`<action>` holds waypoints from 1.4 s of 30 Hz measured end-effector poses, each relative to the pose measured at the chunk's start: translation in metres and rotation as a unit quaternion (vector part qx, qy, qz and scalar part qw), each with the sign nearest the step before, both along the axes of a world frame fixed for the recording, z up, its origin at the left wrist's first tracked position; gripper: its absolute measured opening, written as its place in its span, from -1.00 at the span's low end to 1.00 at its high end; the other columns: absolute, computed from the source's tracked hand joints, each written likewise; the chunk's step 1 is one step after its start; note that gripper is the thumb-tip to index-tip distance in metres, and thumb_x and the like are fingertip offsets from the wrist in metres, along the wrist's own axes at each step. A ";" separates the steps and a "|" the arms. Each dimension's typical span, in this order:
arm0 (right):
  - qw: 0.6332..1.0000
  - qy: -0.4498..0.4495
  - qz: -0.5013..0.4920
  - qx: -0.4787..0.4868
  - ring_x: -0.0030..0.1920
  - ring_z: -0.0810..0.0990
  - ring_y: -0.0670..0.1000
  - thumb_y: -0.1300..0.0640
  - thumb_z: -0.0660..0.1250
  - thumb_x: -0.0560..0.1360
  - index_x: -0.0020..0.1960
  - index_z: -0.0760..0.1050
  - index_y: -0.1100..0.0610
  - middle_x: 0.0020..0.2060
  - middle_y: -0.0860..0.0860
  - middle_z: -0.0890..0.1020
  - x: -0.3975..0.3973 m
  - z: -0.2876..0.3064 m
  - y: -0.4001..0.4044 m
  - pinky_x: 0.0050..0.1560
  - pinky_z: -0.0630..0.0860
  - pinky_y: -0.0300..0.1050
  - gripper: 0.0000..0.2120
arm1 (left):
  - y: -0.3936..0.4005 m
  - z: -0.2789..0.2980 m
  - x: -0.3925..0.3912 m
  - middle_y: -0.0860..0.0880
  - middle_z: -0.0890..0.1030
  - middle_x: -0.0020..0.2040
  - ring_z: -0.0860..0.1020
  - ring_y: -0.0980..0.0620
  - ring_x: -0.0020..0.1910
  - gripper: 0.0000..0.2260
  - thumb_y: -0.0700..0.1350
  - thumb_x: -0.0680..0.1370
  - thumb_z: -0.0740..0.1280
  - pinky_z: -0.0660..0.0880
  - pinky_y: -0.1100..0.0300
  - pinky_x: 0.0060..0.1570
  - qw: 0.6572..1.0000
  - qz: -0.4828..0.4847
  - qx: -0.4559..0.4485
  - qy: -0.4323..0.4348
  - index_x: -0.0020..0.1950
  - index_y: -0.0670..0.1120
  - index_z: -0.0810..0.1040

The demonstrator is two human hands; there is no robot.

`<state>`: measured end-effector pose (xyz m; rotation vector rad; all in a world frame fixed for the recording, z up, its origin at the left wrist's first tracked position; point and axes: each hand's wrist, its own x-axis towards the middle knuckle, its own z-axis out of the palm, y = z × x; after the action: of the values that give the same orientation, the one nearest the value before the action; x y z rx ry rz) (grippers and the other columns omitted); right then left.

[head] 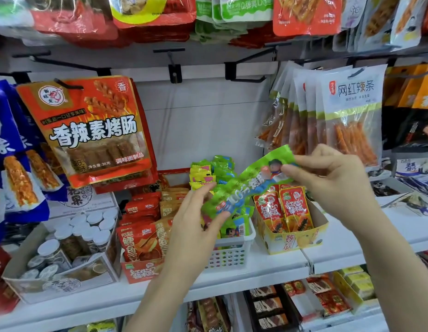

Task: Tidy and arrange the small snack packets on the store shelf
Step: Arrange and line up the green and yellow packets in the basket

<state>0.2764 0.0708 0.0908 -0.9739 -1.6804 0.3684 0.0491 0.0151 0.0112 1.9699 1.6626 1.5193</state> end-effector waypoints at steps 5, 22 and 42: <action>0.998 0.042 -0.044 0.030 -0.33 0.50 -0.18 -0.03 0.46 0.28 -0.06 0.64 -0.04 -0.40 -0.11 0.45 0.035 0.011 0.002 -0.20 0.52 -0.37 -0.76 | 0.009 -0.014 0.007 0.05 0.39 0.42 0.28 0.04 0.46 -0.40 0.00 0.51 0.44 0.20 0.08 0.46 0.986 0.009 -0.036 0.160 0.50 -0.03 0.32; 0.998 0.028 0.042 -0.042 -0.23 0.61 0.11 0.00 0.49 0.25 -0.18 0.66 -0.13 -0.40 -0.02 0.47 0.034 0.013 -0.006 -0.17 0.67 -0.08 -0.86 | 0.023 -0.016 -0.004 -0.02 0.44 0.20 0.38 0.01 0.22 -0.66 -0.12 0.48 0.49 0.33 0.16 0.29 0.970 -0.009 -0.070 0.230 0.24 -0.06 0.59; 0.966 -0.254 0.020 -0.046 -0.34 0.46 -0.13 -0.02 0.56 0.31 -0.11 0.72 -0.06 -0.37 -0.12 0.50 -0.031 -0.023 0.010 -0.26 0.33 -0.36 -0.83 | 0.009 -0.016 -0.011 0.22 0.58 0.11 0.38 0.18 0.19 -0.69 -0.22 0.52 0.42 0.26 0.24 0.20 0.976 -0.080 -0.068 0.190 0.19 0.10 0.62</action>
<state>0.2452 0.0806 0.0674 -1.1730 -2.1628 0.2332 0.0378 0.0240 -0.0048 2.3604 1.6324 0.9914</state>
